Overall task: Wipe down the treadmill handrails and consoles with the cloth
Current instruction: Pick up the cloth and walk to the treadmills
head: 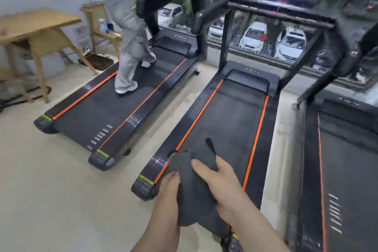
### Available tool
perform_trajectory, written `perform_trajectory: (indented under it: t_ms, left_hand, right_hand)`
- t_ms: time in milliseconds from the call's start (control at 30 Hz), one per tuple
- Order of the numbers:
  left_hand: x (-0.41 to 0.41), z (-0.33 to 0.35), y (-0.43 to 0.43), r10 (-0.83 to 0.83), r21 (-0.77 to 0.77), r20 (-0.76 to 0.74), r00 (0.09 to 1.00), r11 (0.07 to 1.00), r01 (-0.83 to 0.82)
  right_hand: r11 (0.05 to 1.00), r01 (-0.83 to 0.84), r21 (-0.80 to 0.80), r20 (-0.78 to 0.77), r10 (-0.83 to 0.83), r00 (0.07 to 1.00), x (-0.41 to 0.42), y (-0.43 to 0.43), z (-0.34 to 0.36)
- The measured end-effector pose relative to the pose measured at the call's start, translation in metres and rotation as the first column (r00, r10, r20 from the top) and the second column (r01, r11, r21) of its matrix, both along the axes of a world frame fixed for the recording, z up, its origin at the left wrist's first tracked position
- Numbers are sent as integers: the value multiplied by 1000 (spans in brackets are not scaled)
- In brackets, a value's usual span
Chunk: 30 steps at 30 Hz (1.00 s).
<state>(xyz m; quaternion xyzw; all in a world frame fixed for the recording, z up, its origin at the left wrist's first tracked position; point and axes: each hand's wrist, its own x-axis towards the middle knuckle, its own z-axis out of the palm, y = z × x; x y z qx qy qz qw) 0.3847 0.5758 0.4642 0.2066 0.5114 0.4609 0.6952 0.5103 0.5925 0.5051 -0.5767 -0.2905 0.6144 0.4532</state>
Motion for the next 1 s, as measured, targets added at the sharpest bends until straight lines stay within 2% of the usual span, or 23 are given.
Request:
perform_trajectory:
  t_ms: [67, 167, 267, 433, 533, 633, 733, 800, 900, 1000]
  left_hand:
    - [1, 1, 34, -16, -32, 20, 1000, 999, 16]
    - [-1, 6, 100, -31, -44, 136, 990, 998, 38]
    - [-3, 21, 176, -157, -9, 215, 964, 987, 163]
    - [23, 45, 275, -364, 7, 219, 905, 928, 372]
    - [63, 45, 327, -448, 3, 98, 889, 893, 450]
    - [107, 48, 369, -480, 10, 48, 876, 877, 480]
    - [167, 57, 413, -531, 33, 20, 847, 847, 530]
    - [209, 62, 443, -573, 48, 15, 820, 819, 571]
    - [275, 79, 494, -609, 75, 45, 792, 792, 606]
    - [341, 118, 543, -627, 32, 100, 772, 778, 627]
  right_hand:
    - [1000, 13, -10, -11, -13, 1000, 0, 36, 0]
    - [1000, 21, -18, -42, -22, 999, 0, 100, 0]
    - [998, 62, -18, -92, -63, 994, 7, 164, 9]
    - [986, 166, -8, 8, -165, 986, 46, 239, 23]
    - [948, 317, 2, 165, -313, 935, 90, 269, 23]
    - [913, 408, -22, 233, -392, 890, 135, 289, 22]
    - [901, 422, -105, 181, -400, 899, 194, 320, 19]
    - [922, 362, -141, 131, -345, 929, 231, 346, 22]
    - [942, 316, -111, 89, -307, 948, 293, 394, 35]
    - [926, 367, -85, 47, -364, 930, 358, 443, 69]
